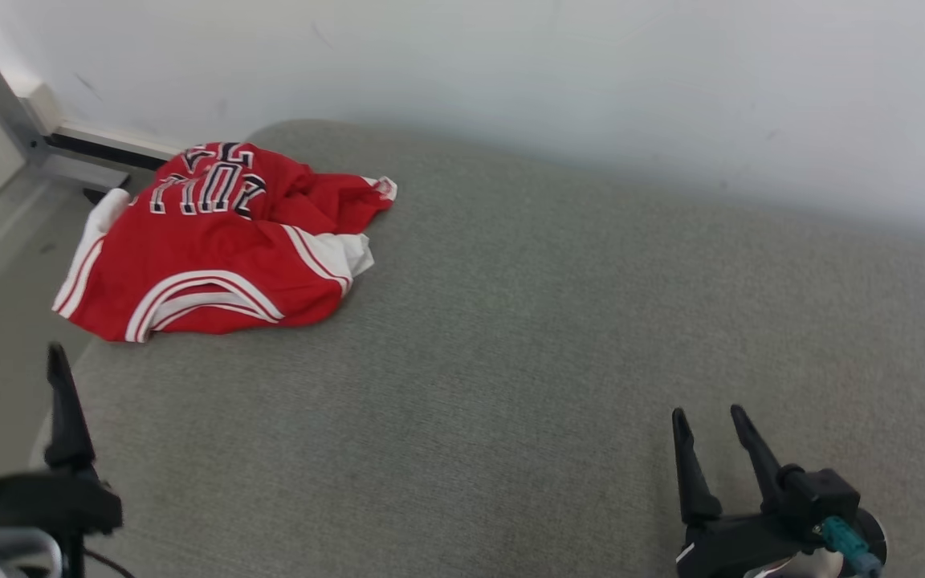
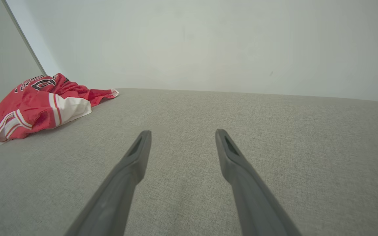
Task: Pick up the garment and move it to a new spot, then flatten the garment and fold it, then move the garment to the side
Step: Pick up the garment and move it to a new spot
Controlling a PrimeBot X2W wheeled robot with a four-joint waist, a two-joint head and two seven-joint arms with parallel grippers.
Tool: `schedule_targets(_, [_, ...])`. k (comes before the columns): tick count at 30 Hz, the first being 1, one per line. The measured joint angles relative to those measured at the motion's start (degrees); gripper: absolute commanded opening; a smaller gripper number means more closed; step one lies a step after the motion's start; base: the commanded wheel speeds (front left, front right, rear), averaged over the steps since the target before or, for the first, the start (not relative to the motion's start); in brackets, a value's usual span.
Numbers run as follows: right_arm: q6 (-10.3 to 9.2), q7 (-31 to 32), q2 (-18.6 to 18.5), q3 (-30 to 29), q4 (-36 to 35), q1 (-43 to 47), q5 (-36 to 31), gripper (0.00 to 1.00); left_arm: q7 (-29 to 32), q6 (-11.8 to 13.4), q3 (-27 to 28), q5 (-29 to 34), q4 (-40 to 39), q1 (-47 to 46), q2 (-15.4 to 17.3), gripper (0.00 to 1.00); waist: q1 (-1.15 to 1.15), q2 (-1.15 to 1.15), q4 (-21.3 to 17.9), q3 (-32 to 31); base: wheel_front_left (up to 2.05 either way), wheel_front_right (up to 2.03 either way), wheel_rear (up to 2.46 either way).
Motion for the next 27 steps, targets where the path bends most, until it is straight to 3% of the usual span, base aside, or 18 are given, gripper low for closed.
schedule_targets(17, [0.00, 0.0, 0.0, -4.4, -7.3, -5.9, -3.8, 1.00, 2.9, -3.8, 0.5, -3.4, 9.1, -25.2, 11.6, 1.00, 0.01, 0.01, -9.5, 12.1, 0.00, 0.00, 0.00])
schedule_targets(27, [0.00, 0.0, -0.1, -4.6, -12.6, -7.2, -3.8, 1.00, 5.7, -4.5, 0.3, -5.4, 21.4, -36.7, 17.8, 1.00, 0.02, 0.01, -15.8, 19.1, 0.00, 0.00, 0.00])
